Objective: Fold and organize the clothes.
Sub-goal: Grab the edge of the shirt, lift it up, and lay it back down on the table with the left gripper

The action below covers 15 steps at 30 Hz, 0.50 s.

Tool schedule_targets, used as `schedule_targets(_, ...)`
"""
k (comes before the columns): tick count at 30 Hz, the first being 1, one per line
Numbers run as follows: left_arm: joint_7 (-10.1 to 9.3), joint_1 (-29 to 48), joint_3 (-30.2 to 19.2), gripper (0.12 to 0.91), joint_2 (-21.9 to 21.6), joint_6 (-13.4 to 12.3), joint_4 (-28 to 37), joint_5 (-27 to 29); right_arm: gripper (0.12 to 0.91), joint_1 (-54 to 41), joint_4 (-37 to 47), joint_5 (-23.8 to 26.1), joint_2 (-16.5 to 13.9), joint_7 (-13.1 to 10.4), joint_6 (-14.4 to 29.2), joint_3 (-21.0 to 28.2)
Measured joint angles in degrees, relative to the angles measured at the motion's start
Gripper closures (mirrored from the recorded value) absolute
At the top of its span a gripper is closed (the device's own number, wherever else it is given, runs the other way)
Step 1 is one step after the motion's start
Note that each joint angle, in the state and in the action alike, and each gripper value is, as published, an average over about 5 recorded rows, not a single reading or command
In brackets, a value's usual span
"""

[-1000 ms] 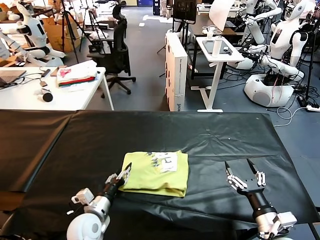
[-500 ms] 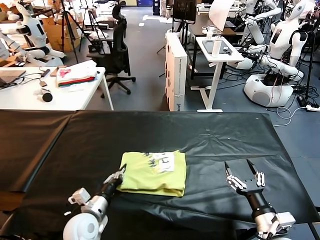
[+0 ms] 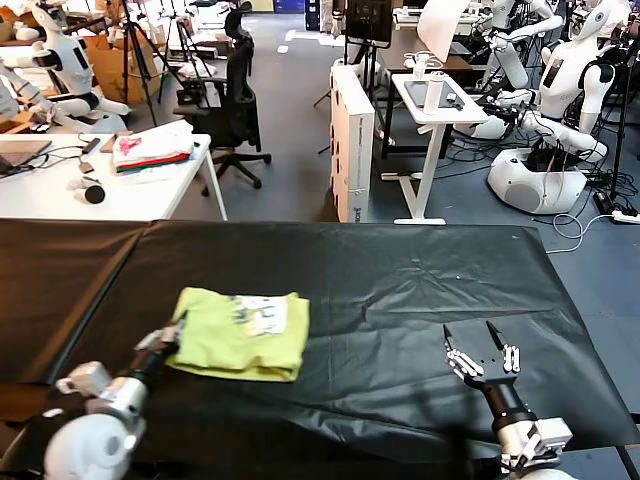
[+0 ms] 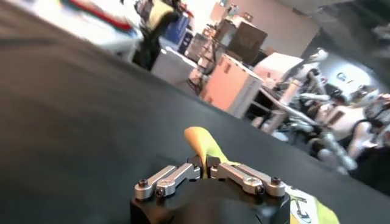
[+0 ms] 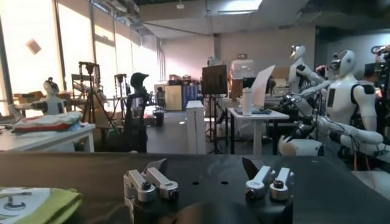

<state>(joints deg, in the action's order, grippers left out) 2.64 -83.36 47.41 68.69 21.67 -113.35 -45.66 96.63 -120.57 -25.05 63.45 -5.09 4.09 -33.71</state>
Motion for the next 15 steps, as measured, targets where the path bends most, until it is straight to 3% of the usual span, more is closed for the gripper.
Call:
schedule_targets(5,-0.91,-1.29,6.68,0.842,-6.13,1.07,-1.40,-4.04,0.118,-0.56,0.63,0.17,0.06,0.02,-0.10,0.90)
schedule_targets(9,-2.87,-1.28,10.32,0.842,-9.01,2.67,-3.70,-7.06,0.118,-0.70,0.91,0.51,0.30,0.04,-0.10,1.41)
schedule_targets(12,-5.36,-0.30,10.43,0.842,-9.04,4.42,-6.54,-8.35,0.118,-0.45,0.98,1.27,0.63,0.04,-0.14,1.70)
schedule_targets(15,-7.38,1.02,7.35,0.842,-7.32,5.64,-9.70,-7.82,0.118,0.09,0.90,2.34,1.07,0.04,-0.25,2.03)
